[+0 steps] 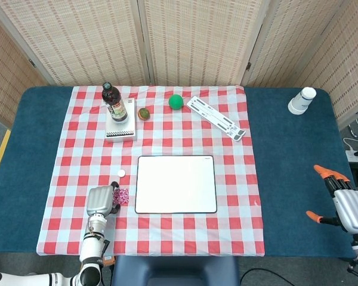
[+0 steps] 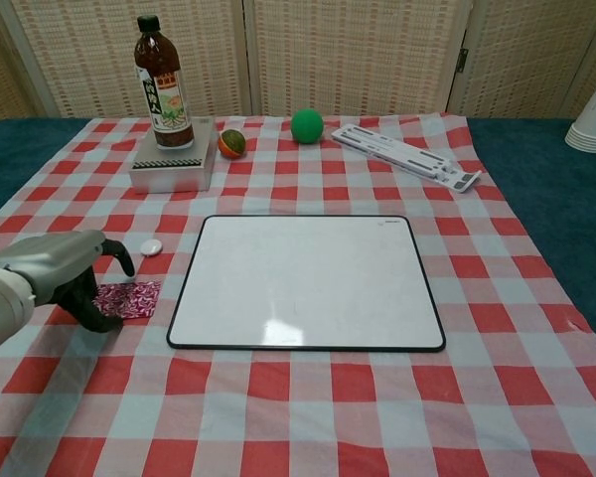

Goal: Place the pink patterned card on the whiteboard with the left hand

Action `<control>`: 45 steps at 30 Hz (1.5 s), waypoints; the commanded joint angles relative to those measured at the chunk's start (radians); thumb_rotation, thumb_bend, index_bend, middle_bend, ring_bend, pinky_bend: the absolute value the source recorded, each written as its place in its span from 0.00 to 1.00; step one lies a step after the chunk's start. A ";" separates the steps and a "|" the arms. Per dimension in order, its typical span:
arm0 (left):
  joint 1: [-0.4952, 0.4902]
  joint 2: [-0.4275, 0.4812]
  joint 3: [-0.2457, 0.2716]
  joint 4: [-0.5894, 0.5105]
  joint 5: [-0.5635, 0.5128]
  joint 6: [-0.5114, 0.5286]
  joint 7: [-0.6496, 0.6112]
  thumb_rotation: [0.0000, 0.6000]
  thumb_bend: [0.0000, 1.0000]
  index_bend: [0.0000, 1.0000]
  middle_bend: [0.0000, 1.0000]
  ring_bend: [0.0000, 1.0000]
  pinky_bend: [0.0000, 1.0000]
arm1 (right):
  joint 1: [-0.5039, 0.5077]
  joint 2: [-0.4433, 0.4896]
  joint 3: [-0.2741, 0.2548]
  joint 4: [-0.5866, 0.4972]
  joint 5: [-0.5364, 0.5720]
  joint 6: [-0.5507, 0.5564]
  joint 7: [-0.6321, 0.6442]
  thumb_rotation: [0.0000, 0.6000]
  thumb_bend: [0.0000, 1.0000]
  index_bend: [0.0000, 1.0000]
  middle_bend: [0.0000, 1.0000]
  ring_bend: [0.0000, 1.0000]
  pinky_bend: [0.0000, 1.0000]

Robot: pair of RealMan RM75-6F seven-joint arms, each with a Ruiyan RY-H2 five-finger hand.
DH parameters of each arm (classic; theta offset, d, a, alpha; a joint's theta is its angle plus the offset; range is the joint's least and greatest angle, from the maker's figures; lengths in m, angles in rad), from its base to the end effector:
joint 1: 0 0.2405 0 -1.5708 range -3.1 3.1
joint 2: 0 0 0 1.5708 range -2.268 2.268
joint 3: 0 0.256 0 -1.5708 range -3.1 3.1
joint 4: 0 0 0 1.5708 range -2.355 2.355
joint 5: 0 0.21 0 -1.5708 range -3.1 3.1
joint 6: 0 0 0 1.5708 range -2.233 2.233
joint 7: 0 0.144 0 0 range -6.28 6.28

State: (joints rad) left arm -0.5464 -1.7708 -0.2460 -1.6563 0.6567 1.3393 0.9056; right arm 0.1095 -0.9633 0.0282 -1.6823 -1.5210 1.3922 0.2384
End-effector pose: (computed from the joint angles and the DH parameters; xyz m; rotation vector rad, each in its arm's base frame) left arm -0.1767 0.2763 -0.0470 -1.4910 -1.1707 -0.5289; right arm -0.3080 -0.1829 0.1861 1.4082 -1.0873 0.9695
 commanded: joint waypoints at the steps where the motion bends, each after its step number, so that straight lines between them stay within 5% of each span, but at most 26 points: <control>1: -0.005 -0.003 0.002 0.009 -0.001 0.000 -0.007 1.00 0.29 0.31 1.00 1.00 0.95 | 0.000 0.000 0.000 0.001 0.001 0.000 0.001 1.00 0.00 0.05 0.09 0.00 0.12; 31: -0.039 0.027 0.005 -0.027 -0.009 0.035 -0.029 1.00 0.29 0.39 1.00 1.00 0.96 | 0.000 -0.004 0.005 0.003 0.005 0.001 -0.001 1.00 0.00 0.05 0.09 0.00 0.12; 45: -0.226 -0.087 -0.093 -0.109 -0.025 0.092 0.181 1.00 0.29 0.38 1.00 1.00 0.96 | -0.009 0.004 0.005 0.005 -0.003 0.020 0.018 1.00 0.00 0.05 0.09 0.00 0.12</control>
State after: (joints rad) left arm -0.7430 -1.8336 -0.3170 -1.7604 0.6408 1.4218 1.0574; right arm 0.1005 -0.9600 0.0332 -1.6777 -1.5232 1.4114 0.2554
